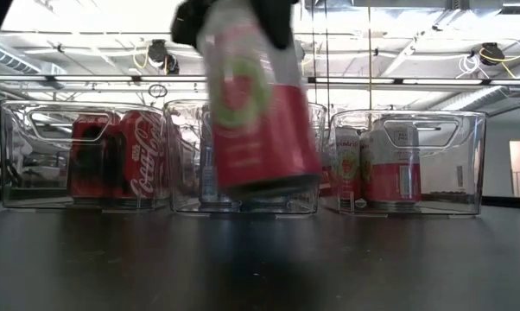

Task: Sort soda cans
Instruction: Put the pink-white soda can to the right transparent bin

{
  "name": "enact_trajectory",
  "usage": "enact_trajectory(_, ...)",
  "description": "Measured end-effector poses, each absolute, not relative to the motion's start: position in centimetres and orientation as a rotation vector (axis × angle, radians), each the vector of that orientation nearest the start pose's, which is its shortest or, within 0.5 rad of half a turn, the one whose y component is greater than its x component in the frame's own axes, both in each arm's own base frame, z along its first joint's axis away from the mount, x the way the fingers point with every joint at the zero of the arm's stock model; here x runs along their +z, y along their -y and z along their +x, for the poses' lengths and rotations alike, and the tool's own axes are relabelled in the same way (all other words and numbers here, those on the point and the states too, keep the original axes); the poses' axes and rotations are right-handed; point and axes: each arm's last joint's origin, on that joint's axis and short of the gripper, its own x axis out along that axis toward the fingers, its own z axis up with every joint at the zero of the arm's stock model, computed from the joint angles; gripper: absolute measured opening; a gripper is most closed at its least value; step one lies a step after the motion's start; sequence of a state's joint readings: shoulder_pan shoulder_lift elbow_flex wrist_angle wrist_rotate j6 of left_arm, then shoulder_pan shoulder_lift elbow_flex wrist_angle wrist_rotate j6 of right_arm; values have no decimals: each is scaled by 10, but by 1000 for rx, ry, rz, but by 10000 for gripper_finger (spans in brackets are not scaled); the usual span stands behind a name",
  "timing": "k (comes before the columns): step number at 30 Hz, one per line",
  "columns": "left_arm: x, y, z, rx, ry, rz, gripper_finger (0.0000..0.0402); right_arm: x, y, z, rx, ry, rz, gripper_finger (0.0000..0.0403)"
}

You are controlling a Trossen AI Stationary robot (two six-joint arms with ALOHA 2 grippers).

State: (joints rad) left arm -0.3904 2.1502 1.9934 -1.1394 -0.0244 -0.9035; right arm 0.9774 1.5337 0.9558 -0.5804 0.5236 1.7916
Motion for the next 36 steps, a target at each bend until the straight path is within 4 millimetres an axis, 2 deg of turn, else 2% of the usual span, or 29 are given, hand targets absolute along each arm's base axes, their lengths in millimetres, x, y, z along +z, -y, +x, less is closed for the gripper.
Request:
enact_trajectory(5, 246, 165, 433, 232, -1291, -480, 307, 199, -231, 168, -413, -855, 873, 351)
enact_trajectory(8, 242, 162, 441, 227, -1318, -458, 307, 199, -231, 168, -413, -854, 876, 351)
enact_trajectory(15, 237, 156, 439, 257, -1405, -443, 307, 199, -232, 167, -411, -855, 875, 351)
enact_trajectory(23, 237, 156, 439, 261, -1404, -448, 308, 198, -231, 167, -416, -857, 864, 351)
enact_trajectory(31, 239, 159, 447, 192, -1339, -502, 382, 198, -231, 167, -417, -857, 865, 351)
enact_trajectory(36, 242, 159, 457, 155, -1252, -533, 394, 198, -231, 167, -417, -857, 866, 351)
